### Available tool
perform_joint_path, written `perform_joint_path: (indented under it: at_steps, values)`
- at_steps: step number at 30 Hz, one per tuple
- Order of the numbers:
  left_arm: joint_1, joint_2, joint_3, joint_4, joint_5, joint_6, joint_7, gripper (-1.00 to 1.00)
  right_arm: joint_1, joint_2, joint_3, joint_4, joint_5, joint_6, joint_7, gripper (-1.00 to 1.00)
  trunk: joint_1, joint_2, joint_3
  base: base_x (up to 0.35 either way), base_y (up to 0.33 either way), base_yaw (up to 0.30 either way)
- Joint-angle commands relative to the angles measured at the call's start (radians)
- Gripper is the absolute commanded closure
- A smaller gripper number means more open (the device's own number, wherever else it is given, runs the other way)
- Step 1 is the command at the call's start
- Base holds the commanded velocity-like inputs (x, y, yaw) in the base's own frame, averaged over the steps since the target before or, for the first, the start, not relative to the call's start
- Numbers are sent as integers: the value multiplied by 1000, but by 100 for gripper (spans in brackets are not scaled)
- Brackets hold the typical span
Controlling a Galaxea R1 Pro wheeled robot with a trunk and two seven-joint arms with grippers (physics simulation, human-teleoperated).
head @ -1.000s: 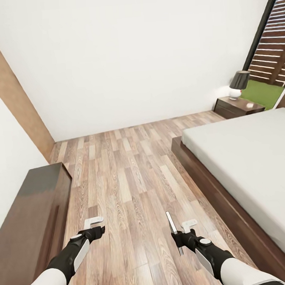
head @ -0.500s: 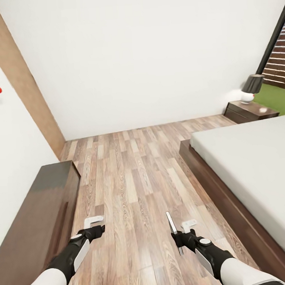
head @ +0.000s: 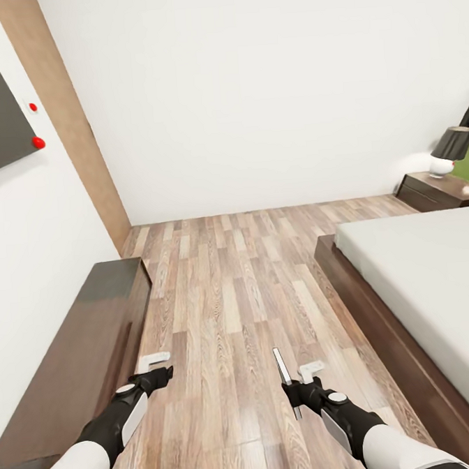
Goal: In the bedroom, move the book from the bed onto either nightstand, and place the two sandals side by side next to the bed.
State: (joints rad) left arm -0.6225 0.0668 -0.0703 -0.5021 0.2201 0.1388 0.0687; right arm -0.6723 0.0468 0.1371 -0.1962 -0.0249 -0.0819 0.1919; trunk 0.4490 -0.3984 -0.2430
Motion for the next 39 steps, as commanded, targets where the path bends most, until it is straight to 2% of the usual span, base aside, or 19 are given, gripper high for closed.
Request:
perform_joint_path:
  at_steps: [1,20,28,39]
  values:
    - [0,1,-8,-2,10,2,7,-100,-1,0,6,1,-3,-4,0,100,1,-2,-2,228,0,29]
    - [0,-3,-15,-3,8,-8,13,-100,-1,-2,3,-4,-4,-5,-2,100,1,-2,-2,319,0,4]
    - [0,-4,-20,-3,7,-7,9,-100,-1,-4,6,-111,-1,7,-2,100,1,-2,-2,309,0,0]
    - [0,-4,-22,-3,8,-7,5,-100,-1,-5,7,-130,0,7,0,100,1,-2,-2,333,0,0]
